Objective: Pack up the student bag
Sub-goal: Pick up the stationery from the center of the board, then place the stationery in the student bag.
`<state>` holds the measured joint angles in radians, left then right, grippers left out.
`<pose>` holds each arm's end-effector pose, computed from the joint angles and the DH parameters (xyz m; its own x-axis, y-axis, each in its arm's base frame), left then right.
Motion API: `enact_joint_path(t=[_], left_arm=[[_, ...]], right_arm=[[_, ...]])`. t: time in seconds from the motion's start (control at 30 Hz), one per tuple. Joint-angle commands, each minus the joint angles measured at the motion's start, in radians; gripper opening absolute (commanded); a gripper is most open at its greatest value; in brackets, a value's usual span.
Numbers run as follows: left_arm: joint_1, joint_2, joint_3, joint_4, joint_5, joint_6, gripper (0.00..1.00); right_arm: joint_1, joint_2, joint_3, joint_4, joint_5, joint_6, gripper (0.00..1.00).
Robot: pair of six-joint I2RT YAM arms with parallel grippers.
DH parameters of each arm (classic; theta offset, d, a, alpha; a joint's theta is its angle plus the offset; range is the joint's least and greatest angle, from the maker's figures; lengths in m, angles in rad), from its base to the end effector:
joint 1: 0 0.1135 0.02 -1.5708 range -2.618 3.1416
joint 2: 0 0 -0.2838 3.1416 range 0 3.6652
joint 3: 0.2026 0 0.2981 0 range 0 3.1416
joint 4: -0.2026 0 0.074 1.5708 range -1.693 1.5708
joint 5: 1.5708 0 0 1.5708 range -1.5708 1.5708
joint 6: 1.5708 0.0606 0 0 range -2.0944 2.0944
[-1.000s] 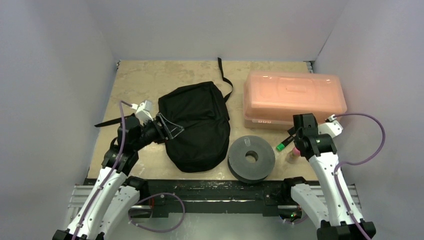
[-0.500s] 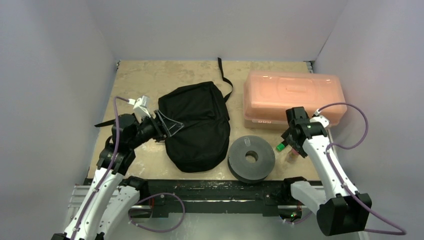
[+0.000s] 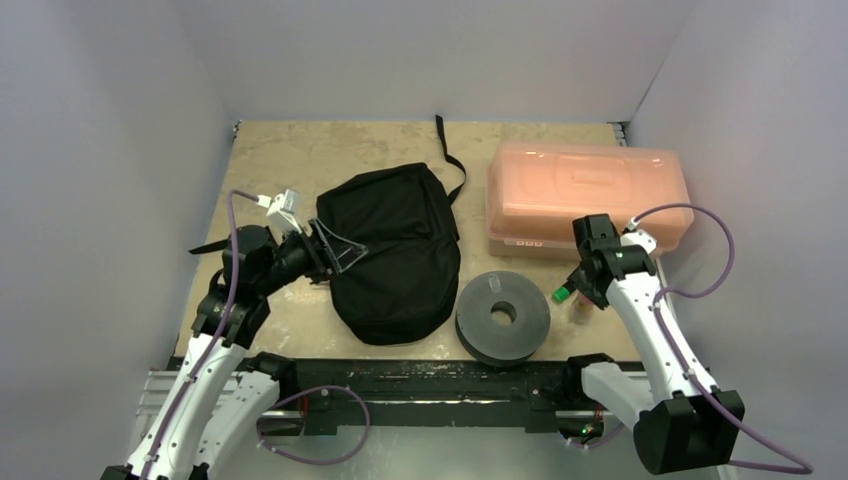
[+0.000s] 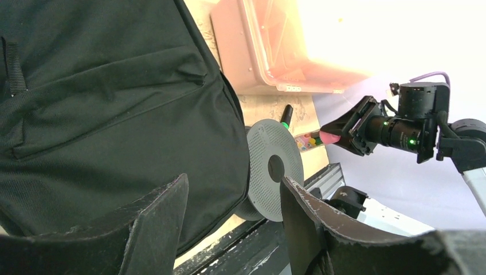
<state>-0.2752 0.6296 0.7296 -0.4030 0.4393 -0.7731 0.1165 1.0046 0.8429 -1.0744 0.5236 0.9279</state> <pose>0.1837 -0.0786 0.3310 -0.6501 -0.4732 -0.5945 0.2551 0.6011 -0.7574 0.2093 -0.0060 0.2457 -0.5124 0.6379 -0.5749 0.7883 0.6150 -0.0202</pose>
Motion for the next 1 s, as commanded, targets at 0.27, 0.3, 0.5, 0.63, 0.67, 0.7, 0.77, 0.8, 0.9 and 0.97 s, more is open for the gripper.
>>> enact_joint_path(t=[0.27,0.3,0.5,0.63,0.67,0.7,0.77,0.8,0.9,0.97], left_arm=[[0.005,0.118,0.1,-0.03,-0.054,0.059,0.62],[0.007,0.145,0.103,-0.022,-0.062,0.059,0.62],[0.033,0.356,0.158,0.017,0.029,0.019,0.59],[0.064,0.502,0.229,0.01,0.126,0.014,0.66],[0.064,0.572,0.279,-0.041,0.121,0.048,0.7],[0.064,0.624,0.334,-0.108,0.099,0.074,0.71],[0.051,0.72,0.452,-0.223,0.019,0.152,0.72],[0.039,0.764,0.526,-0.275,-0.048,0.181,0.71],[-0.01,0.894,0.675,-0.389,-0.239,0.254,0.63],[-0.024,0.981,0.743,-0.415,-0.246,0.273,0.5]], right_arm=[[0.022,-0.115,0.259,-0.008,-0.169,-0.39,0.0],[0.025,-0.115,0.265,0.002,-0.225,-0.422,0.0],[0.099,-0.115,0.293,0.196,-0.786,-0.549,0.0],[0.352,-0.089,0.278,0.497,-0.893,-0.502,0.0],[0.399,-0.069,0.269,0.582,-0.912,-0.482,0.0],[0.43,-0.046,0.26,0.674,-0.919,-0.462,0.0],[0.45,0.004,0.242,0.828,-0.9,-0.42,0.0],[0.45,0.025,0.234,0.891,-0.864,-0.398,0.0],[0.451,0.104,0.248,0.973,-0.751,-0.38,0.0],[0.451,0.161,0.282,0.996,-0.719,-0.383,0.0]])
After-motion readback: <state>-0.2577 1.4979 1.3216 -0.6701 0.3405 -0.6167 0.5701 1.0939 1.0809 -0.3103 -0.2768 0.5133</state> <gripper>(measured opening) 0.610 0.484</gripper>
